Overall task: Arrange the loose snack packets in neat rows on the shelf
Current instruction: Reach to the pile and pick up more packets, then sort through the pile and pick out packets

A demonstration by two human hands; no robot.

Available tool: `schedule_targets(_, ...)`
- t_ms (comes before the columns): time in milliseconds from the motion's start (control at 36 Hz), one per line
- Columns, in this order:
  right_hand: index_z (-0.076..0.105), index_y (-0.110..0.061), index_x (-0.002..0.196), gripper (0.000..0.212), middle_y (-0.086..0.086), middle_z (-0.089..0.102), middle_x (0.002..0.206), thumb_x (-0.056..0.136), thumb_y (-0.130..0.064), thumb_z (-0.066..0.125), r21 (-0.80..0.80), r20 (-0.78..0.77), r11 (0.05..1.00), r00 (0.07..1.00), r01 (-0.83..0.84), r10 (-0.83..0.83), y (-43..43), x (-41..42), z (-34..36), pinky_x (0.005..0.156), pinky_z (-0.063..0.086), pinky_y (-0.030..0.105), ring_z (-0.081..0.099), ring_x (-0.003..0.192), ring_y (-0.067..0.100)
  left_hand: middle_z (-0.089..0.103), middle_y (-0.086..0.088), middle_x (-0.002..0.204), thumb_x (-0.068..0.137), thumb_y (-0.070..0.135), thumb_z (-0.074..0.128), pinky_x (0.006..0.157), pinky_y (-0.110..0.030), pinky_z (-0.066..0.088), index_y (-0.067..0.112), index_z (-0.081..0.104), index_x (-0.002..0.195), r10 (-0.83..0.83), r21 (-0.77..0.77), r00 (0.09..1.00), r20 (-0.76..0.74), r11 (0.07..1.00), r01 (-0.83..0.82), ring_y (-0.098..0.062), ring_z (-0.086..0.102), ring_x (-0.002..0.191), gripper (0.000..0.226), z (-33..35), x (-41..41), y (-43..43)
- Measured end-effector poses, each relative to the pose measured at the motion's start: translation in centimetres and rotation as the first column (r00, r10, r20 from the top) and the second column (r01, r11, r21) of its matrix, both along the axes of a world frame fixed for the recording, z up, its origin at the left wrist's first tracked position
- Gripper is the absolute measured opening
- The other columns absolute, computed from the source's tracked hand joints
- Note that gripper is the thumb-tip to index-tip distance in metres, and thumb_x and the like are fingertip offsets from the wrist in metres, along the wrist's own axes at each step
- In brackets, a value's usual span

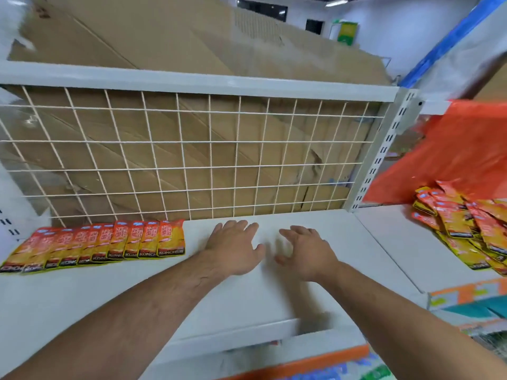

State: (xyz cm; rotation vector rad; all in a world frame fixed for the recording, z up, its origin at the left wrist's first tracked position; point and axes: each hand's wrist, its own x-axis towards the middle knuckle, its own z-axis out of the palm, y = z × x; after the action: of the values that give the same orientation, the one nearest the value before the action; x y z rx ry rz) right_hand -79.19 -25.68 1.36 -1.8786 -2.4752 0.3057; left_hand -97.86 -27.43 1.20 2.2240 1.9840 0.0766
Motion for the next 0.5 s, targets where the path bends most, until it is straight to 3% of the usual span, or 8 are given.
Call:
schedule_targets(194,0.032,-0.036,0.151,0.074,-0.002,0.029,0.160,0.086,-0.063,0.054,0.050,0.011,0.998,0.999,0.038,-0.039,-0.8,11.8,2.1,0.113,0.034,0.043,0.028,0.143,0.024,0.025,0.002,0.159,0.095,0.058,0.028,0.118,-0.043,0.017,0.029,0.025,0.152,-0.063,0.000,0.998,-0.010,0.998,0.063,-0.023,0.023,0.144,0.064,1.6,11.9,0.0)
schedule_targets(500,0.035,-0.036,0.150,0.071,-0.002,0.032,0.158,0.086,-0.061,0.056,0.076,-0.026,0.970,0.973,0.229,-0.228,-0.8,26.7,3.2,0.112,0.036,0.043,0.030,0.142,0.026,0.023,0.003,0.160,0.093,0.063,0.028,0.118,-0.041,0.017,0.032,0.023,0.152,-0.220,0.003,0.976,-0.005,0.976,0.220,-0.023,0.022,0.144,0.067,2.9,26.4,3.1)
